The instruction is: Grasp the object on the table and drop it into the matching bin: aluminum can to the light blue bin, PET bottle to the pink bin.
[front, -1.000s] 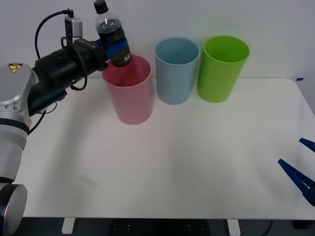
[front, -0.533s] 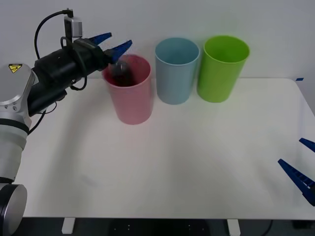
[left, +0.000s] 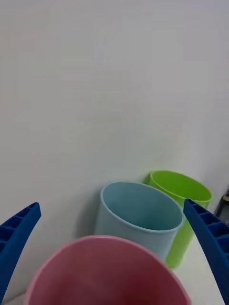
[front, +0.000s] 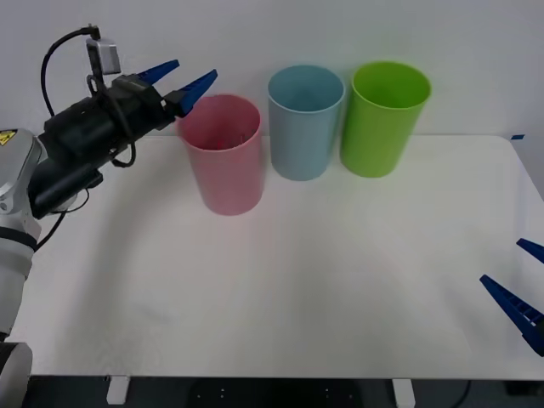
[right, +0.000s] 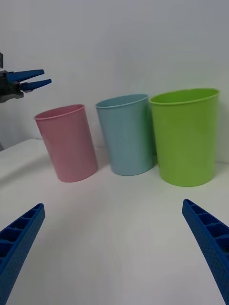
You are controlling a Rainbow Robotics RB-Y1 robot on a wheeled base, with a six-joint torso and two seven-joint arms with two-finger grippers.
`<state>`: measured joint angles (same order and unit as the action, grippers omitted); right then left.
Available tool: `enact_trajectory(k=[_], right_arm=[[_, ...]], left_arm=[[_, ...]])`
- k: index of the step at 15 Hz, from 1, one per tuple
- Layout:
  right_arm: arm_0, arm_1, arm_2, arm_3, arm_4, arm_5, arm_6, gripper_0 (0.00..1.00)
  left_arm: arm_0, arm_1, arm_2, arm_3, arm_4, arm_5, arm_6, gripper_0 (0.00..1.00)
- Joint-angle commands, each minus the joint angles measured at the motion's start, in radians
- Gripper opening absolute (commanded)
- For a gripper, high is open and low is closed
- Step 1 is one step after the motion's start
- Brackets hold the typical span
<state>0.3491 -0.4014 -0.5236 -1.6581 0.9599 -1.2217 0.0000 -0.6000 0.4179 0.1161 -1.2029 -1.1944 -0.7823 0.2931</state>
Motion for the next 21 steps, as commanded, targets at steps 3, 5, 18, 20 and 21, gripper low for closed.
enact_trajectory(k=[3,5,18,20,21], right_arm=[[0.0,0.0,0.0,0.0,0.0,0.0,0.0,1.0],[0.0,0.0,0.0,0.0,0.0,0.0,0.0,1.0],[0.0,0.0,0.0,0.0,0.0,0.0,0.0,1.0],[0.0,0.0,0.0,0.0,0.0,0.0,0.0,1.0],[0.0,0.0,0.0,0.0,0.0,0.0,0.0,1.0]], left_arm=[[0.148,0.047,0.036,-0.138,0.082,-0.006,0.0,1.0],[0.213,0.055,0.066,-0.193,0.098,-0.015,0.0,1.0],[0.531,0.07,0.35,-0.297,0.114,-0.265,-0.178,1.0],[0.571,0.081,0.401,-0.297,0.116,-0.345,-0.181,1.0],[0.589,0.091,0.412,-0.299,0.125,-0.359,-0.181,1.0]])
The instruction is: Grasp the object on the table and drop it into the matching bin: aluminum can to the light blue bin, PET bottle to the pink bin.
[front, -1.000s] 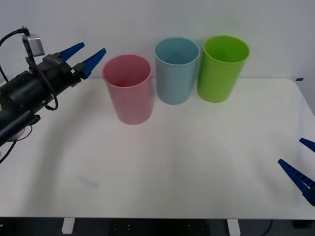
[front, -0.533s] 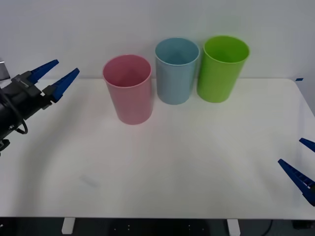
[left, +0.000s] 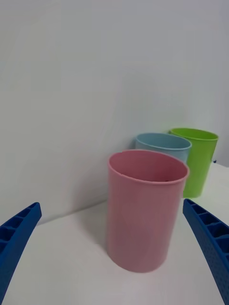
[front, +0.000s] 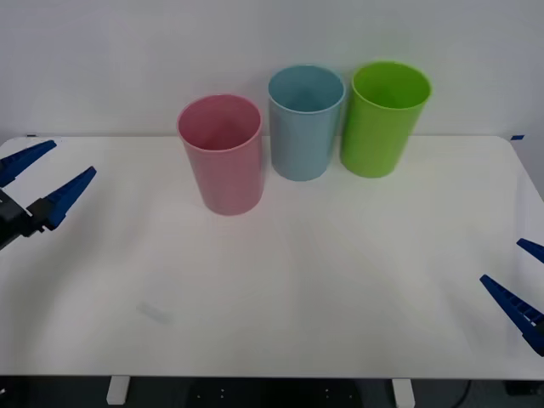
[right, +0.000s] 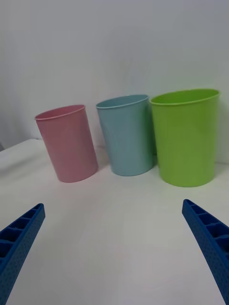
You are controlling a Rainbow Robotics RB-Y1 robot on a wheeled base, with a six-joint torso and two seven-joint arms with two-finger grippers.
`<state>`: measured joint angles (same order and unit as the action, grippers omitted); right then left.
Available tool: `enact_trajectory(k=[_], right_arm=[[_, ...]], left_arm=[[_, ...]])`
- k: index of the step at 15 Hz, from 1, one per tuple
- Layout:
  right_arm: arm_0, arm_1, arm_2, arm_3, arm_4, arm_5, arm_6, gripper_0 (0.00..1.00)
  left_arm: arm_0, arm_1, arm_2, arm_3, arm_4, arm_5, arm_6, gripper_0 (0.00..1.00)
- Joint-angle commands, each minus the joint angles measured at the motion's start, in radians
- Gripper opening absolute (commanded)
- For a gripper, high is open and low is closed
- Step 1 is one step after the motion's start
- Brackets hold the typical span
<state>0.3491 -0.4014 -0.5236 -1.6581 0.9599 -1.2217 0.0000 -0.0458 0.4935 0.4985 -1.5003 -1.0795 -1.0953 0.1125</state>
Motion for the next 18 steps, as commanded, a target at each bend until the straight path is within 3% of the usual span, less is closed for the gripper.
enact_trajectory(k=[1,9,18], right_arm=[[0.0,0.0,0.0,0.0,0.0,0.0,0.0,1.0],[0.0,0.0,0.0,0.0,0.0,0.0,0.0,1.0],[0.0,0.0,0.0,0.0,0.0,0.0,0.0,1.0]], left_arm=[[0.066,0.031,0.029,-0.008,0.033,-0.052,-0.005,1.0],[0.234,0.069,0.054,-0.023,0.138,-0.106,-0.044,1.0],[0.339,0.074,0.077,-0.021,0.171,-0.12,-0.045,1.0]])
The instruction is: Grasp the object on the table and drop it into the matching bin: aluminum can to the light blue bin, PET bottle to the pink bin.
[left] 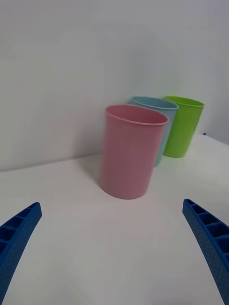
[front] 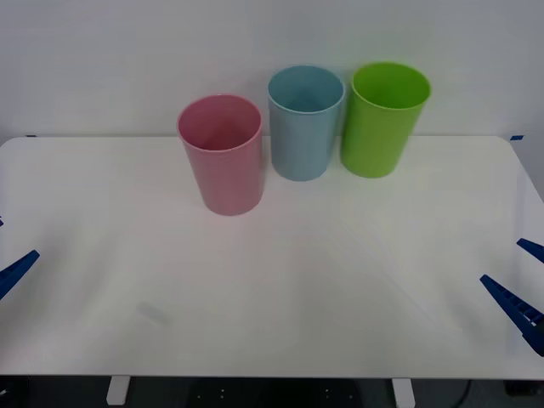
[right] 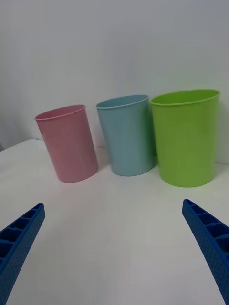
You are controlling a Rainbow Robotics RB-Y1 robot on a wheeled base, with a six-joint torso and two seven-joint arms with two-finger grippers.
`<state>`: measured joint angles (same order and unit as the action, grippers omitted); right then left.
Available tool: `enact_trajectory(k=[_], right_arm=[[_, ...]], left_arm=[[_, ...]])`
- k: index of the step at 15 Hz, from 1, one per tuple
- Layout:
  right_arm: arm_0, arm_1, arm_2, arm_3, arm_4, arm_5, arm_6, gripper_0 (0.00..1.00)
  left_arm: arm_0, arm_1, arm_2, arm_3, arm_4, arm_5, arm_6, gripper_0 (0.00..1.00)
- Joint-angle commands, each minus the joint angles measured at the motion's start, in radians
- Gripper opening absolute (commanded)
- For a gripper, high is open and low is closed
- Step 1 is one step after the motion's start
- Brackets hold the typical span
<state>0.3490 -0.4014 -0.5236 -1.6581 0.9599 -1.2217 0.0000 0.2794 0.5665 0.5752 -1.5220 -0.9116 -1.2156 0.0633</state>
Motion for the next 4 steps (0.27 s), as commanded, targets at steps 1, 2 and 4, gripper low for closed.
enact_trajectory(k=[1,2,4], right_arm=[[0.0,0.0,0.0,0.0,0.0,0.0,0.0,1.0],[0.0,0.0,0.0,0.0,0.0,0.0,0.0,1.0],[0.0,0.0,0.0,0.0,0.0,0.0,0.0,1.0]], left_arm=[[0.017,0.001,-0.001,0.0,0.005,0.002,0.006,1.0],[0.017,0.001,-0.001,0.0,0.005,0.002,0.006,1.0],[0.017,0.001,-0.001,0.0,0.005,0.002,0.006,1.0]])
